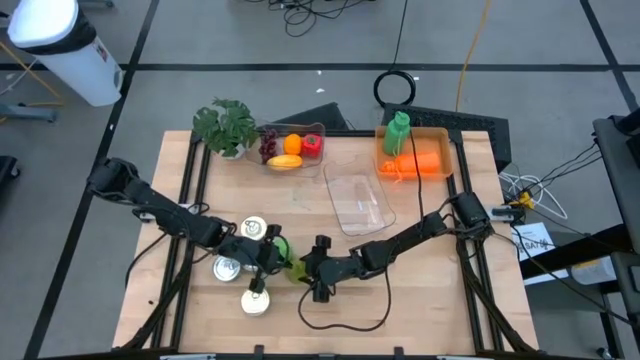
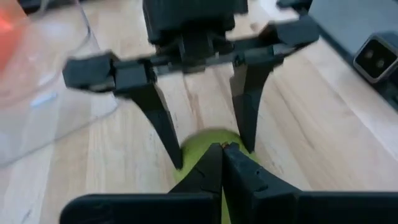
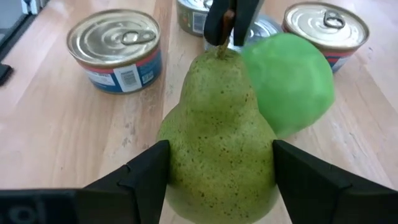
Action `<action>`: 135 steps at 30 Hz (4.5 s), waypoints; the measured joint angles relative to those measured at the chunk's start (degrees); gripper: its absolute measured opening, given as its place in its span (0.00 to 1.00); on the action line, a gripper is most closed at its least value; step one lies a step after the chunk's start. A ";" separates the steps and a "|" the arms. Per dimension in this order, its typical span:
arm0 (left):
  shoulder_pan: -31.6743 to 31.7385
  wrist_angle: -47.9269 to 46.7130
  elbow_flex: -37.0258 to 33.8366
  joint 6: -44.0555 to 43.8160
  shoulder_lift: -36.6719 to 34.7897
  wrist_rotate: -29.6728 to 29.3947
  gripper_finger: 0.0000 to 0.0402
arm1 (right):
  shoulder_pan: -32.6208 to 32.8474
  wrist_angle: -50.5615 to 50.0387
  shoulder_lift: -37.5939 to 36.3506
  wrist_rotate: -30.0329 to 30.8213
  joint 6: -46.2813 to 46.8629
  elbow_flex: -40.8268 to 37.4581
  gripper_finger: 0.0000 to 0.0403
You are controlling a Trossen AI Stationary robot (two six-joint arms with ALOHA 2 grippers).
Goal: Pick & Place Food Item
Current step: Put the green pear into the top transparent bin
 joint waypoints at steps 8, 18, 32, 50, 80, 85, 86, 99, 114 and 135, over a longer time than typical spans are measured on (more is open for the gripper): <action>0.12 7.05 0.00 2.85 -0.31 -1.84 0.01 | -0.11 -0.21 0.00 -0.28 -0.27 0.02 0.66; 0.12 0.64 0.09 -6.68 -1.75 2.94 0.09 | -0.26 1.16 0.00 -0.27 -0.08 0.02 0.71; 0.14 4.15 0.09 -12.38 1.41 3.59 0.47 | -0.39 1.23 0.00 -0.21 -0.05 0.02 0.67; 0.66 9.32 0.07 -2.16 6.01 2.21 0.55 | -0.39 1.27 0.02 -0.21 0.38 0.02 0.67; 2.54 8.31 0.04 3.24 6.56 2.97 0.02 | -0.42 1.64 0.05 -0.16 0.38 0.02 0.65; 2.86 9.98 0.04 3.92 6.54 2.76 0.01 | -0.42 1.64 0.05 -0.13 0.36 0.02 0.65; 2.86 10.02 0.04 3.96 6.54 2.59 0.01 | -0.42 1.64 0.05 -0.12 0.36 0.02 0.65; 2.86 7.41 0.03 7.09 -6.36 -2.03 0.00 | -0.70 -5.09 -6.82 -0.09 -2.61 0.02 0.65; 0.50 8.49 0.38 -10.53 1.30 5.08 0.36 | -0.33 -4.68 -7.52 -0.14 -2.62 -0.04 0.65; 1.72 -9.36 13.07 -9.44 13.69 3.05 0.50 | -0.61 -5.40 -7.54 -0.18 -2.17 -0.02 0.65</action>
